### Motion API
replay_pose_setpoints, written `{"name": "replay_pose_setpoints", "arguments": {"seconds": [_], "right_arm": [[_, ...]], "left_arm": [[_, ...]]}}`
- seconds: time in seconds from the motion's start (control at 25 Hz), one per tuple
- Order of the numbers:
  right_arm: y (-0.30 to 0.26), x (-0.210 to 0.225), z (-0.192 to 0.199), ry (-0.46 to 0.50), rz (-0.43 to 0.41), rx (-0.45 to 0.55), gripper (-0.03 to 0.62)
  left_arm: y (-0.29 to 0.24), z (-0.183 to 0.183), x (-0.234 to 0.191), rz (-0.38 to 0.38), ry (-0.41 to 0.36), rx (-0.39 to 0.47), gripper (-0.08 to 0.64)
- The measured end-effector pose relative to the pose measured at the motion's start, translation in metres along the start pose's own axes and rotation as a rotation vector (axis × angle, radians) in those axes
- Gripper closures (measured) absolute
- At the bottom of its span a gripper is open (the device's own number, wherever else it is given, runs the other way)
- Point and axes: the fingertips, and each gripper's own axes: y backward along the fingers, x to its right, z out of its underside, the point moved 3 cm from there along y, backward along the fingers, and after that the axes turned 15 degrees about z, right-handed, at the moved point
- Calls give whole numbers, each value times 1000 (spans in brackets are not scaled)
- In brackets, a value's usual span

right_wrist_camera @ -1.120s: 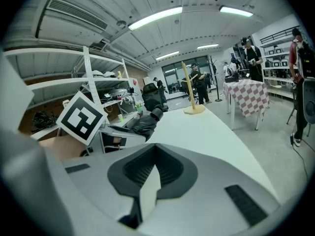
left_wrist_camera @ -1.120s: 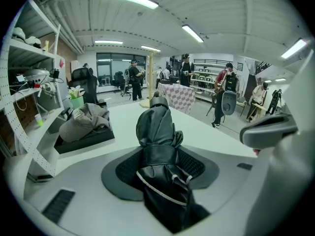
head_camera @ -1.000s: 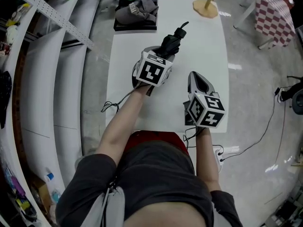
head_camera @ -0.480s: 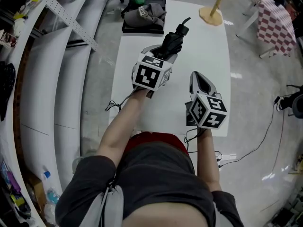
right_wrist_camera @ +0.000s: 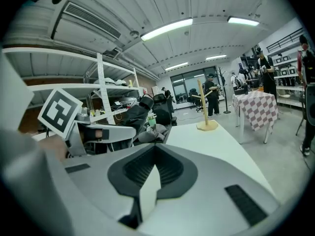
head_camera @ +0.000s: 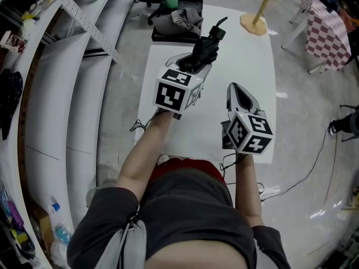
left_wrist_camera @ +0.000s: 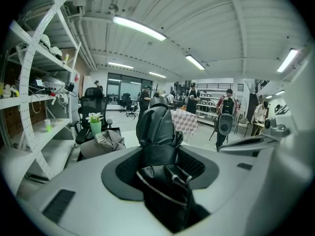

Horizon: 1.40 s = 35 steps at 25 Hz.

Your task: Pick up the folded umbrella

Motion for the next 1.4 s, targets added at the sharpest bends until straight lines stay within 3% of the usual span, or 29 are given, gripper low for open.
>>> {"name": "replay_pose_setpoints", "arguments": {"seconds": [0.56,1.4], "right_arm": [[19,-35,-19,-1,-16,73,574],[49,-87,-17,14,-29,113,574]], "left_arm": [[67,-2,-5,-26,28,105,353],[154,5,-5,-53,15,180,353]]}}
